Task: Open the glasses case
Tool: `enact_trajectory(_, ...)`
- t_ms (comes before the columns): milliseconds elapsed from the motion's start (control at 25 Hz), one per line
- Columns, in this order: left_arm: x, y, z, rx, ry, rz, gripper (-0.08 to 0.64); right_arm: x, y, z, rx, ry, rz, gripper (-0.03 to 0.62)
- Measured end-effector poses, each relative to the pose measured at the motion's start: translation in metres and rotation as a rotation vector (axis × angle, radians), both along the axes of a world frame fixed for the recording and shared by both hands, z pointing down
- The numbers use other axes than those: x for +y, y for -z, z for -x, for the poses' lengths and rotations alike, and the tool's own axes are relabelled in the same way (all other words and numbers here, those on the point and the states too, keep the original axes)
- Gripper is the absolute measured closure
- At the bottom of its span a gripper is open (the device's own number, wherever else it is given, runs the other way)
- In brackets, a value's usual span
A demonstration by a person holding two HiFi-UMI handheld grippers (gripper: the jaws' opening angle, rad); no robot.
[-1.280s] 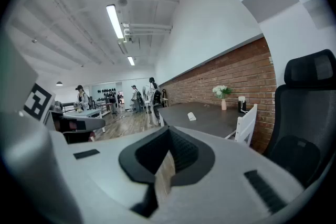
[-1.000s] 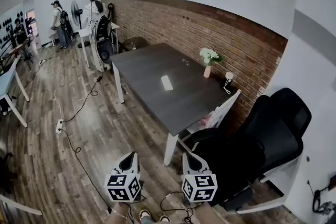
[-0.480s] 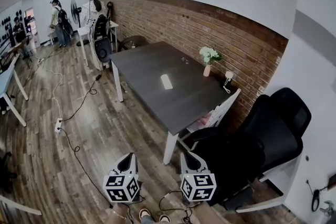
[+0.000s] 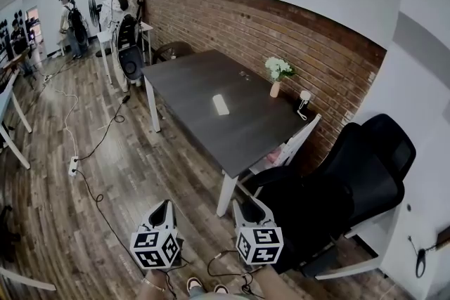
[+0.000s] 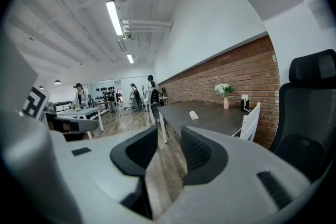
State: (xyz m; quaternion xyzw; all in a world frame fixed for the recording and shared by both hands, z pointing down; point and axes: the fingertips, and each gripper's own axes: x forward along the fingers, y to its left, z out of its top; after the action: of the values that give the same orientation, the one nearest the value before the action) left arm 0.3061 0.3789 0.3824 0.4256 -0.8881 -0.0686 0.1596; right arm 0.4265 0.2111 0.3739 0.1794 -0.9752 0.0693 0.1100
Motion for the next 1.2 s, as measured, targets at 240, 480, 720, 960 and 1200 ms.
enact_trajectory(240, 0.012, 0.003, 0.031, -0.007, 0.003, -0.009, 0.565, 0.003, -0.004, 0.023, 0.014, -0.026, 0.000, 0.449)
enact_trajectory(480, 0.016, -0.014, 0.055, 0.027, -0.005, 0.003, 0.565, -0.002, -0.020, 0.033, 0.047, -0.065, 0.020, 0.455)
enact_trajectory(720, -0.005, -0.028, 0.075, 0.051, -0.027, 0.003, 0.565, -0.021, -0.034, 0.054, 0.074, -0.079, 0.030, 0.463)
enact_trajectory(960, -0.040, -0.032, 0.115, 0.051, -0.031, -0.014, 0.565, -0.053, -0.035, 0.099, 0.074, -0.077, 0.012, 0.476)
enact_trajectory(1200, -0.091, -0.028, 0.172, 0.044, -0.033, -0.003, 0.565, -0.104, -0.031, 0.162, 0.069, -0.068, 0.014, 0.477)
